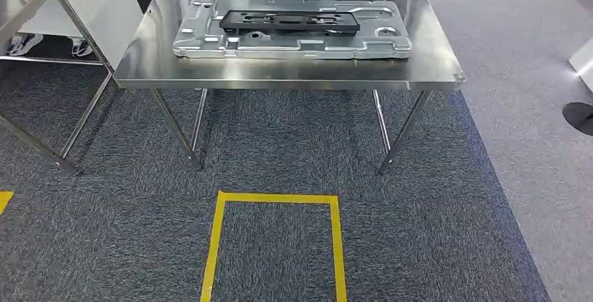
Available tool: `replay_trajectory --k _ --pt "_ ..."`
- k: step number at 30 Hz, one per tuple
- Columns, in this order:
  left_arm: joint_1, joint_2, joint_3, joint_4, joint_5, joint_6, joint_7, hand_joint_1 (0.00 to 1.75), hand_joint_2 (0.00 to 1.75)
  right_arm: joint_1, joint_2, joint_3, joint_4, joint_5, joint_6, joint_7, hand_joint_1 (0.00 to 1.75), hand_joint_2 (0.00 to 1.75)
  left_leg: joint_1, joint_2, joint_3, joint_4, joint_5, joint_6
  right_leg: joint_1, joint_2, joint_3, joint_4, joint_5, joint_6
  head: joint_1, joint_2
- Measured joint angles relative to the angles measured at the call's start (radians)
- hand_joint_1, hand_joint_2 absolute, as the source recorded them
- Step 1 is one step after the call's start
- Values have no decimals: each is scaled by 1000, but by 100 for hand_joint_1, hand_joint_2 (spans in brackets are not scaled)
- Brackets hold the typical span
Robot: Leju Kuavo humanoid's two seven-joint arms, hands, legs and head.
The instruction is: Take the parts from the cabinet and place them on the table.
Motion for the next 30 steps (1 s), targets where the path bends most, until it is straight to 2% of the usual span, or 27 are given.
replay_trajectory --k 1,2,3,5,6,7,8,9,10,11,12,13,15,16,17,18,20,21,22,23,25,26,27,28,30 --pt "0 0 0 0 -2 2 0 0 0 -2 0 0 0 0 0 0 0 175 -4 -1 -11 11 2 -5 3 0 80 -98 -36 -4 1 0" --pt "0 0 0 0 -3 4 0 0 0 -4 0 0 0 1 0 0 0 175 -6 -2 -18 19 4 -9 5 0 118 -172 -70 -13 0 0" --pt "-1 0 0 0 -3 9 4 0 0 -6 0 0 0 0 0 0 0 175 -6 0 -19 21 15 -17 7 0 108 -173 -74 -26 0 0" --pt "-1 0 0 0 -3 14 8 0 0 -3 0 0 0 0 0 -1 0 175 -5 -1 -20 18 27 -30 8 -1 102 -173 -64 -42 0 0" --pt "1 0 0 0 -3 18 11 0 0 -3 0 0 0 -1 2 0 0 175 1 -4 -25 28 17 -36 3 -6 97 -175 -53 -53 2 0" --pt "2 0 0 0 -3 19 15 0 0 -3 0 -1 0 -1 2 0 0 175 2 -8 -36 57 -28 -42 4 -6 89 -175 -46 -60 -2 0" --pt "4 0 0 0 -3 20 18 0 0 -3 0 -1 0 -4 2 -1 0 175 3 -9 -60 125 -92 -47 4 -8 79 -175 -37 -65 -7 0" --pt "4 0 0 0 -3 20 20 0 0 -3 0 -2 0 -6 2 -1 0 175 5 -9 -86 203 -142 -51 6 -8 68 -174 -29 -66 -6 0" --pt "4 0 0 0 -5 20 21 0 0 -2 0 -4 0 -7 5 -1 0 175 7 -9 -108 280 -175 -55 7 -8 57 -173 -22 -66 -6 0" --pt "5 0 0 0 -6 20 23 0 0 -2 0 -7 0 -10 10 1 0 175 8 -9 -117 327 -178 -56 8 -8 47 -171 -16 -66 -6 0" --pt "6 0 0 0 -6 20 24 0 0 -1 0 -10 0 -16 19 4 0 175 9 -9 -105 328 -160 -57 8 -8 39 -169 -12 -63 -6 0" --pt "6 0 0 0 -6 20 24 0 0 -1 0 -14 0 -23 25 5 0 175 10 -9 -64 277 -128 -55 8 -7 33 -164 -9 -60 -6 0" --pt "6 2 0 0 -6 20 24 0 0 -1 1 -18 0 -27 34 5 0 175 10 -9 56 90 -67 -45 8 -7 26 -155 -8 -57 -6 0" --pt "5 3 0 0 -6 20 24 0 0 -1 2 -19 0 -27 36 6 0 175 8 -10 97 18 -74 -37 9 -7 22 -152 -8 -54 -6 0" --pt "6 5 0 0 -6 20 24 0 0 -1 3 -20 0 -27 36 8 0 175 3 -11 106 1 -78 -33 13 -7 17 -149 -5 -47 -5 0" --pt "7 5 0 0 -6 19 24 0 0 -2 3 -22 0 -29 38 9 0 175 2 -10 101 -1 -77 -30 13 -7 15 -148 -2 -42 -6 0" --pt "7 5 0 0 -5 19 23 0 0 -2 3 -25 0 -31 38 10 0 175 1 -10 94 -4 -74 -18 12 -7 12 -151 4 -30 -6 0" --pt "8 5 0 0 -3 19 23 0 0 -1 2 -26 0 -32 38 11 0 175 12 -8 95 -15 -65 -7 12 -6 10 -145 -4 -23 -8 0" --pt "8 5 0 0 -2 19 22 0 0 -1 1 -27 0 -33 38 12 0 175 10 -7 92 -15 -61 -3 11 -2 -3 -117 -27 -17 -3 0" --pt "7 6 1 0 -2 19 21 0 0 -1 1 -29 0 -35 38 12 0 175 10 -6 87 -15 -59 4 9 -1 -33 -56 -67 -15 1 0" --pt "8 6 2 0 3 19 21 0 0 0 1 -31 0 -35 43 12 0 175 6 -5 78 -14 -56 8 6 0 -117 121 -145 -9 1 0" --pt "9 6 2 0 3 19 21 0 0 1 1 -31 0 -36 47 12 0 175 4 -5 75 -12 -55 9 5 0 -141 173 -158 -7 1 0" --pt "9 6 2 0 3 19 24 0 0 3 1 -32 0 -39 54 14 0 175 4 -5 72 -8 -54 11 0 0 -148 185 -147 0 1 0" --pt "9 6 3 0 4 19 26 0 175 4 0 -35 0 -43 57 19 0 175 4 -6 71 -5 -54 11 -4 -1 -126 141 -114 7 1 0" --pt "9 6 3 0 5 20 33 0 175 3 -2 -39 0 -48 60 19 0 175 9 -8 67 9 -59 7 -17 -1 -29 -48 -20 21 1 0"
